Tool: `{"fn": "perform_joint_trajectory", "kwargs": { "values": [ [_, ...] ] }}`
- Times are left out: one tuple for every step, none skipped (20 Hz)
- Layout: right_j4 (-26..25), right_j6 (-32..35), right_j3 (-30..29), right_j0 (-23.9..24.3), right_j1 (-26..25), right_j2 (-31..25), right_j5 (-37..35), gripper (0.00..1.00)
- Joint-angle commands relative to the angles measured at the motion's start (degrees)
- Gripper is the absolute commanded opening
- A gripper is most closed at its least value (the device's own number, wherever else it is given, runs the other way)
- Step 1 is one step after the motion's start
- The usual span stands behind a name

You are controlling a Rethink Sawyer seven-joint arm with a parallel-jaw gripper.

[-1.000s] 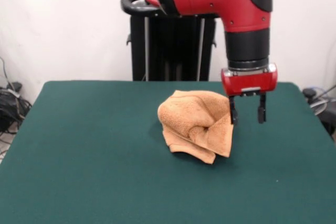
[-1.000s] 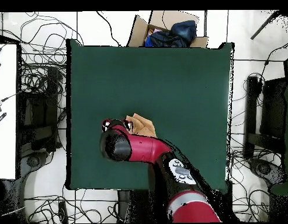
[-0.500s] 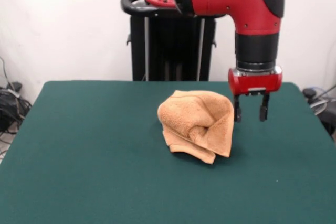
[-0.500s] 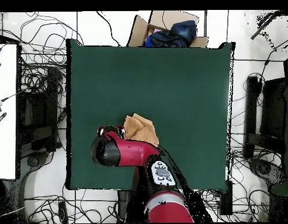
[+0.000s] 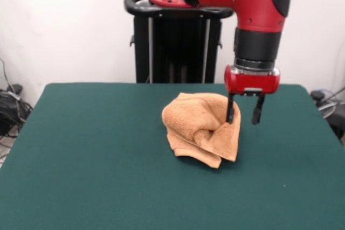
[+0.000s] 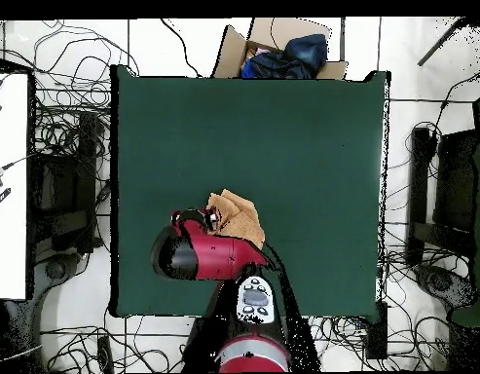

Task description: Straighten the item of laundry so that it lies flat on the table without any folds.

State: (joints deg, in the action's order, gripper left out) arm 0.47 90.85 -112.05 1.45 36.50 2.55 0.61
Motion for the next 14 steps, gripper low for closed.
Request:
{"fn": "perform_joint_trajectory", "kwargs": {
  "values": [
    [4.66, 11.75, 5.27, -3.31, -1.59, 5.24, -2.08, 1.0],
    [4.72, 12.04, 4.77, -3.05, -1.57, 4.56, -2.05, 1.0],
    [5.04, 12.39, 4.42, -3.29, -1.28, 4.26, -2.53, 1.0],
    [5.33, 12.76, 3.78, -3.23, -1.18, 3.52, -3.16, 1.0],
    [5.75, 13.02, 3.48, -3.75, -0.99, 3.46, -3.9, 1.0],
    [6.32, 13.16, 3.43, -4.45, -1.13, 3.17, -5.41, 1.0],
    [6.81, 13.28, 3.5, -4.85, -1.4, 2.88, -5.7, 1.0],
    [7.5, 13.53, 3.71, -5.37, -1.88, 2.51, -5.86, 1.0],
    [8.19, 13.78, 3.92, -5.89, -2.36, 2.15, -6.02, 1.0],
    [9.08, 14.25, 4.18, -6.43, -2.66, 1.74, -6.12, 1.0],
    [9.68, 14.29, 4.21, -6.5, -2.75, 1.42, -6.0, 1.0],
    [10.4, 14.6, 4.31, -6.81, -3.07, 1.1, -5.48, 1.0],
    [10.69, 14.56, 4.22, -6.83, -3.25, 0.91, -5.23, 1.0],
    [11.08, 14.49, 4.23, -7.11, -3.61, 0.96, -4.83, 1.0]
  ]
}}
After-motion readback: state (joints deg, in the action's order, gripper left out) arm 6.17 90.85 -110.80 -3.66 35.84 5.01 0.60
